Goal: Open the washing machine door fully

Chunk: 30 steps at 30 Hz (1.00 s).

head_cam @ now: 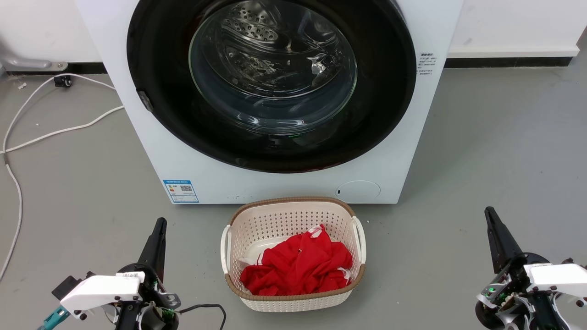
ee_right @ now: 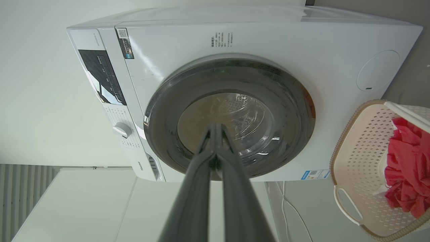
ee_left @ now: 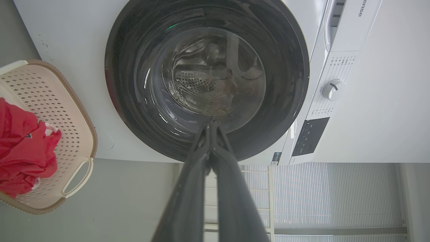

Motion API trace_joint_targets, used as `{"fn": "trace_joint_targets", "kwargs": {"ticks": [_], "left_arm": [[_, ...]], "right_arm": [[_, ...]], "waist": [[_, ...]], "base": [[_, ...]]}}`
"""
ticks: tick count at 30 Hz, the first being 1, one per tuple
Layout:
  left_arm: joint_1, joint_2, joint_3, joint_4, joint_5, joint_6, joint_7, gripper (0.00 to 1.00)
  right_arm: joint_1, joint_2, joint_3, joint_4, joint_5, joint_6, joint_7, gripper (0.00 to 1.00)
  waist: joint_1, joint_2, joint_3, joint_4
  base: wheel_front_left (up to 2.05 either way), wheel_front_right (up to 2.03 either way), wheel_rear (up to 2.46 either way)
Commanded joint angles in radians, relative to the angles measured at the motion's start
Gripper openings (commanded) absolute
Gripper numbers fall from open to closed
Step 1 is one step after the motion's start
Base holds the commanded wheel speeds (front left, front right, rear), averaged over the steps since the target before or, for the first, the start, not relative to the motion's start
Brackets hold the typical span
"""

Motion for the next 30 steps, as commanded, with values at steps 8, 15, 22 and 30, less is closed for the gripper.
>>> {"fn": "trace_joint_targets", "kwargs": {"ticks": [8, 15, 22, 30], "left_arm": [[-0.008, -0.002, 0.003, 0.001, 0.005, -0.003, 0.005, 0.00], [-0.008, -0.002, 0.005, 0.001, 0.007, -0.003, 0.007, 0.00], [-0.008, -0.003, 0.006, 0.001, 0.008, -0.003, 0.006, 0.00], [0.006, -0.005, -0.017, 0.003, 0.004, 0.001, -0.012, 1.00]], "right_arm": [[-0.013, 0.003, -0.004, 0.002, -0.007, 0.000, 0.004, 0.00], [-0.013, 0.005, -0.005, 0.002, -0.010, 0.000, 0.006, 0.00], [-0.013, 0.006, -0.007, 0.002, -0.009, 0.000, 0.008, 0.00], [0.014, 0.005, 0.000, -0.003, -0.005, 0.000, -0.011, 1.00]], "waist": [[0.0000, -0.0001, 0.000, 0.000], [0.0000, -0.0001, 0.000, 0.000], [0.0000, -0.0001, 0.000, 0.000], [0.0000, -0.0001, 0.000, 0.000]], "base": [[0.00, 0.00, 0.00], [0.00, 0.00, 0.00], [0.00, 0.00, 0.00], [0.00, 0.00, 0.00]]}}
